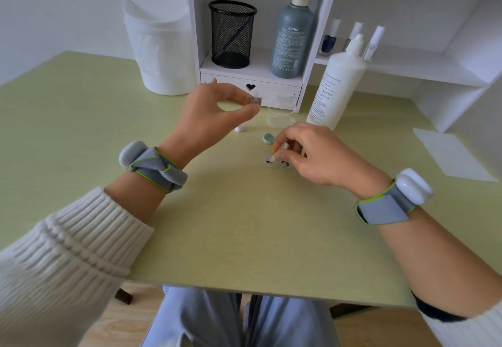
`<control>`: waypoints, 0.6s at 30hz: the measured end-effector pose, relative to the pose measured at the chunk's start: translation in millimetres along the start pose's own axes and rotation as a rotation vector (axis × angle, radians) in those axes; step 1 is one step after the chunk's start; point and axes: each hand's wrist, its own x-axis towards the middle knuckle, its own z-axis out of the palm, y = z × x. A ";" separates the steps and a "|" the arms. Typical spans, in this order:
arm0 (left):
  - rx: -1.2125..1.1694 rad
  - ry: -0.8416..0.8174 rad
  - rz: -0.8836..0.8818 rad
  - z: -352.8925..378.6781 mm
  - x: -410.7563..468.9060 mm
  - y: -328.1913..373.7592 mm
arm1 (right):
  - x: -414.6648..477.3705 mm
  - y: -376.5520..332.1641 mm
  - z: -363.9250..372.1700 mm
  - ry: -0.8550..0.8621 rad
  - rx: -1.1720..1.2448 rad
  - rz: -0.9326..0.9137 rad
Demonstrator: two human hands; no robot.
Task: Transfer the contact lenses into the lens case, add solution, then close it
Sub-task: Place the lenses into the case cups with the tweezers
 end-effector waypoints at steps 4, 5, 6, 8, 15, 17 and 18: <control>-0.006 -0.008 -0.004 0.2 -0.4 0.0 | -0.2 -0.2 -0.7 -0.008 0.011 0.009; -0.005 -0.008 -0.005 0.2 -0.4 -0.2 | -0.2 -0.5 -0.9 -0.009 0.014 0.009; -0.004 -0.008 -0.006 0.1 -0.4 -0.3 | -0.3 -0.8 -1.0 -0.011 0.016 0.009; -0.001 -0.007 -0.007 0.0 -0.3 -0.7 | -0.5 -1.6 -1.1 -0.015 0.017 0.009; 0.004 -0.006 -0.007 0.2 0.1 -1.7 | -0.8 0.0 -5.0 0.007 0.040 0.018; 0.007 -0.007 -0.003 0.2 0.2 -1.8 | -0.8 0.8 -6.6 0.020 0.054 0.018; 0.005 -0.007 -0.002 -0.1 0.3 -2.0 | -1.1 1.1 -7.4 0.025 0.067 0.018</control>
